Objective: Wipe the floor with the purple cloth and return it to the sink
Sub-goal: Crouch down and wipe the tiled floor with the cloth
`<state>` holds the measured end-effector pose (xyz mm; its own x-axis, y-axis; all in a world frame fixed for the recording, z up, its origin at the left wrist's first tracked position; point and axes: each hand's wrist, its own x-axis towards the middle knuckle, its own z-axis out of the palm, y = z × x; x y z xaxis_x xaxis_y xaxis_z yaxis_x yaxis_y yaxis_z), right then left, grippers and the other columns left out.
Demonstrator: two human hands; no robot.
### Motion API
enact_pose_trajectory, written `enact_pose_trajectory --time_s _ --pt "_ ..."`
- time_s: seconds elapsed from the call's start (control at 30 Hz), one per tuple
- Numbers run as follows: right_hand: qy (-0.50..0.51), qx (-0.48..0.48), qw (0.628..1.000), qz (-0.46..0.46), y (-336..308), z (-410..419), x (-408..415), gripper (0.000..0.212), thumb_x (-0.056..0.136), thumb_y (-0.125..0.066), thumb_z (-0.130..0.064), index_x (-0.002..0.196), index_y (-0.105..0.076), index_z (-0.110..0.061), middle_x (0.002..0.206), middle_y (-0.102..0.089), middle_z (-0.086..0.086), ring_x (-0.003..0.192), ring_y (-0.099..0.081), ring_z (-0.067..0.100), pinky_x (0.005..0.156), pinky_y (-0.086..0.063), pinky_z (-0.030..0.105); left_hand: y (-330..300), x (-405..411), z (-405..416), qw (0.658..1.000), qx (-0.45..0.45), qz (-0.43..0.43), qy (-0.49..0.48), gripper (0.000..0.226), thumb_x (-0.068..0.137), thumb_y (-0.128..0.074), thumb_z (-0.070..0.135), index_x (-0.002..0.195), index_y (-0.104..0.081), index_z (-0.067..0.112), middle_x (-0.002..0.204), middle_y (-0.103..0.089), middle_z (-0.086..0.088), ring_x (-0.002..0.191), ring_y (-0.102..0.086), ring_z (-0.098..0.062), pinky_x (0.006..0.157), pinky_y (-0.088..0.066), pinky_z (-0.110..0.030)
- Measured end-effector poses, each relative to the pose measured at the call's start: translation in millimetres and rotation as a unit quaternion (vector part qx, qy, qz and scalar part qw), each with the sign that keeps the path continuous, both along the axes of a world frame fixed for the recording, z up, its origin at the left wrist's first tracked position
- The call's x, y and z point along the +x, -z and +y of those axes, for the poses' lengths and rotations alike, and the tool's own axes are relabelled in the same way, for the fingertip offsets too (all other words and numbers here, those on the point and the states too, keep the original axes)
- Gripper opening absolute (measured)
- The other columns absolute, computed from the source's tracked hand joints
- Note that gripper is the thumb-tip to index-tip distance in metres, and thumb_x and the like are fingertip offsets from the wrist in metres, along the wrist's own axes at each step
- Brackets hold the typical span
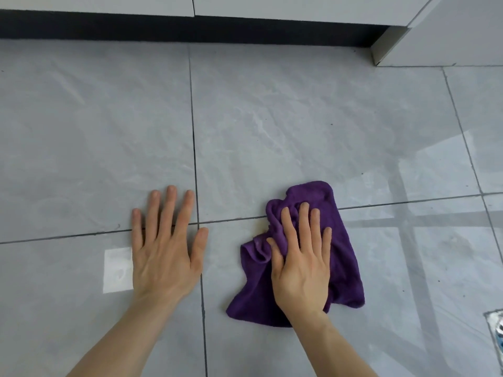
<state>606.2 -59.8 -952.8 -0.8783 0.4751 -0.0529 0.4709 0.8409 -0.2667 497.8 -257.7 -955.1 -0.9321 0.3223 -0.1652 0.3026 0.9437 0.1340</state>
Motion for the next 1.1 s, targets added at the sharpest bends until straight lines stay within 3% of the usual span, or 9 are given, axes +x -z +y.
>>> enact_pose_trajectory --time_s 0.23,0.33,0.43,0.53,0.6,0.67,0.73,0.87,1.1 --pt "-0.047 -0.099 0.990 0.083 -3.3 47.2 -55.2 0.054 0.093 -0.037 -0.006 0.145 -0.050 -0.017 0.164 -0.034 0.001 0.156 -0.020 0.019 0.127 -0.018 0.046 -1.9 -0.1 0.1 1.000 0.012 0.004 -0.003 0.067 0.100 -0.026 0.051 0.161 -0.018 0.026 0.171 -0.014 -0.003 0.159 -0.006 -0.026 0.126 -0.011 -0.056" --pt "-0.003 -0.131 0.984 0.119 -5.9 58.5 -75.5 0.053 0.089 -0.043 0.010 0.135 -0.057 -0.013 0.156 -0.046 0.002 0.151 -0.032 0.019 0.122 -0.030 0.044 -1.7 -0.8 -0.6 1.000 0.014 0.005 -0.005 0.067 0.100 -0.025 0.052 0.161 -0.017 0.027 0.171 -0.014 -0.002 0.159 -0.006 -0.025 0.126 -0.011 -0.056" --pt "0.079 -0.180 0.966 0.170 -19.1 54.8 -77.4 0.037 0.097 -0.047 0.003 0.126 -0.057 -0.018 0.131 -0.062 0.001 0.121 -0.058 0.011 0.100 -0.051 0.033 -0.9 -0.9 -0.2 1.000 0.014 0.005 0.000 0.066 0.100 -0.023 0.053 0.161 -0.016 0.027 0.171 -0.013 -0.001 0.159 -0.005 -0.024 0.126 -0.011 -0.055" --pt "0.166 -0.267 0.924 0.218 -44.6 41.1 -71.7 0.022 0.105 -0.047 -0.014 0.117 -0.055 -0.030 0.104 -0.068 -0.015 0.094 -0.061 -0.009 0.085 -0.046 0.009 -0.6 0.3 -0.5 1.000 0.016 0.006 0.000 0.066 0.101 -0.024 0.053 0.161 -0.016 0.028 0.171 -0.012 -0.001 0.159 -0.004 -0.024 0.126 -0.011 -0.055" --pt "0.159 -0.315 0.911 0.213 -58.7 25.5 -64.4 0.025 0.105 -0.047 -0.017 0.110 -0.052 -0.041 0.088 -0.068 -0.026 0.089 -0.063 -0.011 0.080 -0.043 0.004 -0.7 0.8 -0.4 1.000 0.016 0.007 0.000 0.066 0.101 -0.023 0.053 0.161 -0.014 0.028 0.172 -0.011 -0.001 0.159 -0.002 -0.023 0.127 -0.010 -0.055" --pt "0.080 -0.346 0.912 0.203 -62.6 7.2 -54.2 0.029 0.103 -0.047 -0.020 0.117 -0.056 -0.044 0.102 -0.068 -0.034 0.109 -0.060 -0.011 0.099 -0.041 0.010 -1.0 0.7 0.1 1.000 0.016 0.007 -0.002 0.065 0.101 -0.021 0.053 0.161 -0.014 0.028 0.172 -0.010 0.000 0.159 -0.001 -0.022 0.127 -0.009 -0.054" --pt "-0.025 -0.312 0.934 0.170 -52.2 -7.1 -40.1 0.034 0.102 -0.046 -0.031 0.133 -0.058 -0.033 0.143 -0.055 -0.021 0.147 -0.036 0.004 0.123 -0.026 0.039 -1.6 0.6 0.2 1.000 0.023 0.007 -0.007 0.065 0.101 -0.022 0.052 0.161 -0.016 0.028 0.171 -0.012 -0.001 0.159 -0.003 -0.022 0.127 -0.009 -0.054" --pt "-0.209 -0.138 0.968 0.026 -27.3 -20.4 -9.1 0.049 0.103 -0.035 -0.057 0.146 -0.048 -0.039 0.169 -0.021 0.000 0.158 -0.005 0.025 0.122 -0.013 0.065 -2.4 0.5 0.5 0.999 0.033 0.009 -0.012 0.064 0.101 -0.022 0.052 0.160 -0.023 0.028 0.170 -0.018 -0.002 0.159 -0.009 -0.024 0.126 -0.012 -0.055" --pt "-0.226 -0.006 0.973 -0.053 -12.6 -5.5 -35.9 0.049 0.100 -0.036 -0.065 0.149 -0.031 -0.057 0.171 -0.010 0.007 0.157 0.003 0.039 0.117 -0.007 0.073 -3.2 -1.1 1.1 0.999 0.032 0.004 -0.006 0.066 0.099 -0.024 0.053 0.160 -0.022 0.027 0.170 -0.017 -0.002 0.159 -0.009 -0.024 0.126 -0.011 -0.055"
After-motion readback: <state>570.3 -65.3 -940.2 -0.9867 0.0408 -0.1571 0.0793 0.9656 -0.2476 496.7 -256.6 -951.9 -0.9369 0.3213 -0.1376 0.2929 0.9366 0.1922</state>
